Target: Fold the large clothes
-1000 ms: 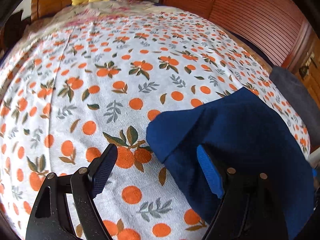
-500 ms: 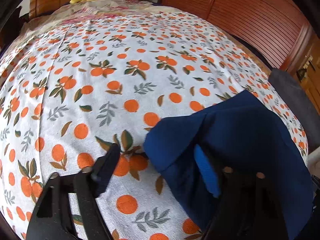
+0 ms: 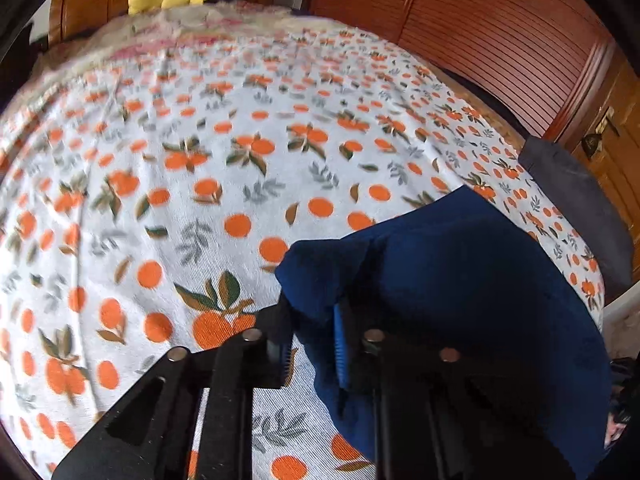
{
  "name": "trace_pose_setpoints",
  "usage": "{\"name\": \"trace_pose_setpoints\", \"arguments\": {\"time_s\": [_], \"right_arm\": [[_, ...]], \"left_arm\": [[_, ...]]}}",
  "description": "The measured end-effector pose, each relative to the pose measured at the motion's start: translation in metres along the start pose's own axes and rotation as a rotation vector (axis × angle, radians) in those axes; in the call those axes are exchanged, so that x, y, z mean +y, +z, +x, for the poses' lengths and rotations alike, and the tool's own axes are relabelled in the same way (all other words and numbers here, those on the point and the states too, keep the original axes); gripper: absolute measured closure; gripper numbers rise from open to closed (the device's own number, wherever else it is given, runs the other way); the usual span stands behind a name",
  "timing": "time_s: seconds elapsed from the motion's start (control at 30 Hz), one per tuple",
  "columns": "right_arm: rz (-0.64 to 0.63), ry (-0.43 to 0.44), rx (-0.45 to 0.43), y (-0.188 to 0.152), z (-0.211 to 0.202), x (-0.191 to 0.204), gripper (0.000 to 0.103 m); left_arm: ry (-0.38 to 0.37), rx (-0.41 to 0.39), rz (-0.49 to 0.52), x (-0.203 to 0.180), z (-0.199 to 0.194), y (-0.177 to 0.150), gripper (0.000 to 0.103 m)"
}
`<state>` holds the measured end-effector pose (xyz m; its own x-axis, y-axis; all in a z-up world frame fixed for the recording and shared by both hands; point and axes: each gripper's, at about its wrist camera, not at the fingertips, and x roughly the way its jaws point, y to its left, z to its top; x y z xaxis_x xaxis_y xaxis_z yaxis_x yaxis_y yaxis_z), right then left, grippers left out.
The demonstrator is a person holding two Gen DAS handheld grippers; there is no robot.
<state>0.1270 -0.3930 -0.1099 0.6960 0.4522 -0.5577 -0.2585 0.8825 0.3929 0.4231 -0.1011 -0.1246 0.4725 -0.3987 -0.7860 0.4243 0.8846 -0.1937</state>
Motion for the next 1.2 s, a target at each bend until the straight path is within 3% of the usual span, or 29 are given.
{"name": "trace_pose_setpoints", "arguments": {"time_s": [0.17,0.47,0.57,0.87,1.2], "right_arm": [[-0.02,0.032,-0.096,0.004,-0.018,-0.002,0.084],[-0.129,0.024,-0.249,0.042,-0.062,-0.014,0.085],[-0.169,-0.047,-0.29,0.058,-0.084,-0.025,0.086],[-0.196,-0.174,-0.412,0.101,-0.172,-0.092,0.086],[-0.172,-0.427,-0.465,0.105,-0.261,-0.173,0.086]], "left_arm": [[0.018,-0.106,0.042,-0.021,-0.04,0.011,0.089],[0.048,-0.212,0.134,-0.085,-0.094,0.037,0.09],[0.055,-0.274,0.173,-0.116,-0.107,0.054,0.09],[0.005,-0.33,0.249,-0.219,-0.101,0.126,0.09],[-0.103,-0.381,0.337,-0.37,-0.06,0.193,0.09]]}}
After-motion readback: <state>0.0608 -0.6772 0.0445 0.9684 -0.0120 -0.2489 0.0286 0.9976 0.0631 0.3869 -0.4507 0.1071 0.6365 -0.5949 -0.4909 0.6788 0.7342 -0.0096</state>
